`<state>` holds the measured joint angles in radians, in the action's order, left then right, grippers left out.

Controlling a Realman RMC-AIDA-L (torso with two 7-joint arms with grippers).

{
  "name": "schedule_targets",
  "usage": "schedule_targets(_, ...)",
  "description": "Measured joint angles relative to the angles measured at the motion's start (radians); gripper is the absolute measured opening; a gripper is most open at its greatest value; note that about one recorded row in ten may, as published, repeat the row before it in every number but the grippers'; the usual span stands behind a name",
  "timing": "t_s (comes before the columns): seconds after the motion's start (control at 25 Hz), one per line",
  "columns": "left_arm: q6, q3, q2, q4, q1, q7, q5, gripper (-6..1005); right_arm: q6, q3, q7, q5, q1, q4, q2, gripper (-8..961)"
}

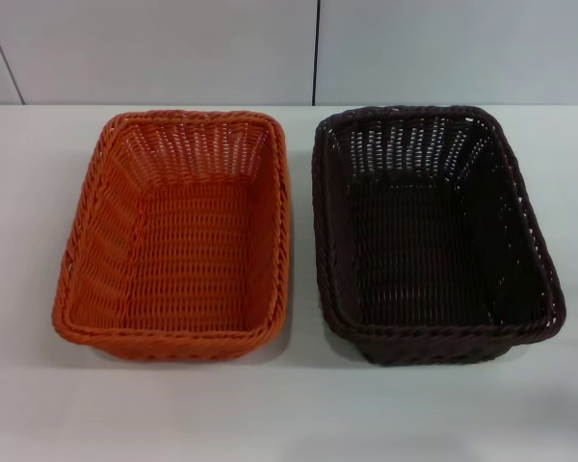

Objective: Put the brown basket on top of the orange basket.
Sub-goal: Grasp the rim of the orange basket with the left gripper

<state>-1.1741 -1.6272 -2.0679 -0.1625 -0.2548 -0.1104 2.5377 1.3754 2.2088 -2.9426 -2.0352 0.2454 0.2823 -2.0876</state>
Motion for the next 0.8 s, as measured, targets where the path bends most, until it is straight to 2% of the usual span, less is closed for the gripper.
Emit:
schedule_targets(0.68,-0.027,0.008,-0.002,-0.005,-0.001,0.006,0.003,772,-0.001,0.000,-0.003,0.000,-0.003,0.004,-0.002,685)
schedule_targets(0.8,-0.026,0.054,0.006,-0.018,0.000,0.004,0.007,772,-0.006,0.000,-0.003,0.000,-0.002,0.004,-0.002,684)
